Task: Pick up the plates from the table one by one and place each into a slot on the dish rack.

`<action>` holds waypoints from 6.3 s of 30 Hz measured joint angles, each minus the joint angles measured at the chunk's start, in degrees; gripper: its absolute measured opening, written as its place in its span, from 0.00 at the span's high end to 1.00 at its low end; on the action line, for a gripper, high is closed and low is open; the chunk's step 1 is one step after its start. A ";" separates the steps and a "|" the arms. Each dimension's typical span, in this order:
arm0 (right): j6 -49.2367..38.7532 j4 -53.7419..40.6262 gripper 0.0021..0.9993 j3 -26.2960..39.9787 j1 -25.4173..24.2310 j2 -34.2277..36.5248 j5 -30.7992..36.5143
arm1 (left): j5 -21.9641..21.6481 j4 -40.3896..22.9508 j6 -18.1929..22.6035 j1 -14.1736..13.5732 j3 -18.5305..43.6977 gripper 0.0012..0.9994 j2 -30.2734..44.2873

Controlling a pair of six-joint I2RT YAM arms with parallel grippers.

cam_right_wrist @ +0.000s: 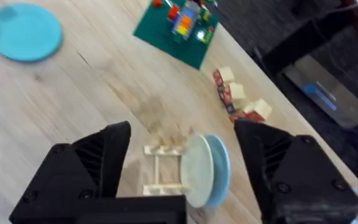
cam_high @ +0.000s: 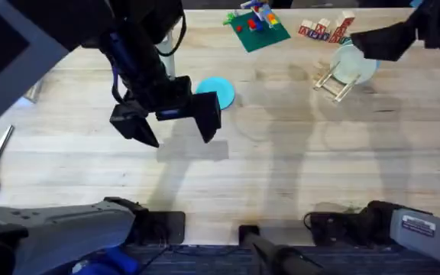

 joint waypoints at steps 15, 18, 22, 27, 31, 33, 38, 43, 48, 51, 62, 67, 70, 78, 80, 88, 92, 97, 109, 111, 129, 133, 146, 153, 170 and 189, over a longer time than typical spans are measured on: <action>10.16 0.50 0.00 0.00 3.35 -0.41 -0.54 | -0.02 -3.65 4.07 -0.02 0.07 0.00 -0.13; 11.10 0.50 0.00 0.00 3.35 -0.41 -0.56 | -0.02 -3.67 4.28 -0.02 0.07 0.00 -0.13; 13.29 0.22 0.00 0.00 3.35 -0.41 -0.57 | -0.02 -0.87 4.33 -0.02 0.07 0.00 -0.13; 14.84 -2.89 0.00 0.00 3.35 -1.21 -0.54 | -0.02 5.99 4.48 -0.02 0.07 0.00 -0.13; 15.34 -6.37 0.00 0.00 3.42 -2.54 -0.54 | -0.04 16.22 4.48 -0.02 0.07 0.01 -0.13; 15.69 -8.31 0.00 0.00 3.46 -3.09 -0.56 | -0.04 21.30 4.48 -0.02 0.07 0.00 -0.13; 16.32 -12.39 0.00 0.00 3.57 -4.70 -0.56 | -0.04 30.64 4.48 -0.02 0.07 0.00 -0.13; 18.82 -14.55 0.00 0.00 3.68 -7.01 -0.54 | -0.04 39.07 4.48 -0.02 0.07 0.00 -0.13; 22.60 -16.29 0.00 0.00 3.68 -10.52 0.86 | -0.04 42.24 4.48 -0.02 0.07 0.00 -0.13; 23.66 -17.43 0.00 0.00 3.68 -12.42 1.70 | -0.04 42.23 4.46 -0.02 0.07 0.00 -0.13; 24.88 -20.70 0.00 0.00 3.68 -13.80 2.76 | -0.04 41.86 4.48 0.05 0.07 0.00 -0.13; 24.89 -20.70 0.00 0.00 3.68 -13.81 2.91 | 0.15 39.75 5.27 3.52 0.17 0.00 -0.13; 24.91 -20.70 0.00 0.00 3.68 -13.81 2.91 | 0.09 35.96 7.01 8.42 1.37 0.00 -0.13; 24.91 -20.73 0.00 0.00 3.68 -13.61 2.91 | 0.01 29.72 13.74 19.33 10.41 0.01 -0.11; 24.90 -20.72 0.00 0.00 3.68 -13.25 2.91 | 0.32 28.99 15.32 20.64 12.02 0.00 0.21; 25.21 -20.74 0.00 0.00 3.68 -11.49 2.89 | 5.98 28.44 17.99 21.05 14.34 0.03 5.20; 25.34 -20.76 0.00 0.00 3.68 -11.50 2.90 | 8.34 28.95 18.23 21.05 14.34 0.24 6.11; 25.34 -20.76 0.00 0.00 3.68 -11.51 2.89 | 11.88 30.21 18.21 21.05 14.34 0.81 6.01; 25.34 -20.53 0.00 0.00 3.68 -11.50 2.89 | 24.03 31.16 19.02 21.05 14.36 0.96 8.07; 25.34 -20.35 0.00 0.00 3.68 -11.49 2.90 | 28.92 31.16 19.34 21.05 14.36 0.96 10.46; 25.34 -20.24 0.00 0.00 3.68 -11.51 2.91 | 44.06 25.88 31.43 26.04 14.34 0.96 19.83; 25.34 -20.24 0.00 0.00 3.68 -11.50 2.90 | 45.39 25.64 33.52 25.89 14.34 0.96 21.73; 25.34 -20.22 0.00 0.00 3.68 -11.50 2.90 | 42.00 19.23 40.06 25.33 14.29 0.96 22.56; 25.34 -20.22 0.00 0.00 3.68 -11.51 2.90 | 41.88 19.08 42.38 25.27 14.29 0.96 22.56; 25.34 -20.22 0.00 0.00 3.68 -11.49 2.89 | 38.68 19.32 41.05 24.85 14.29 0.96 22.68; 25.34 -20.24 0.00 0.00 3.68 -11.50 2.91 | 38.49 22.88 36.28 21.47 13.81 0.96 30.18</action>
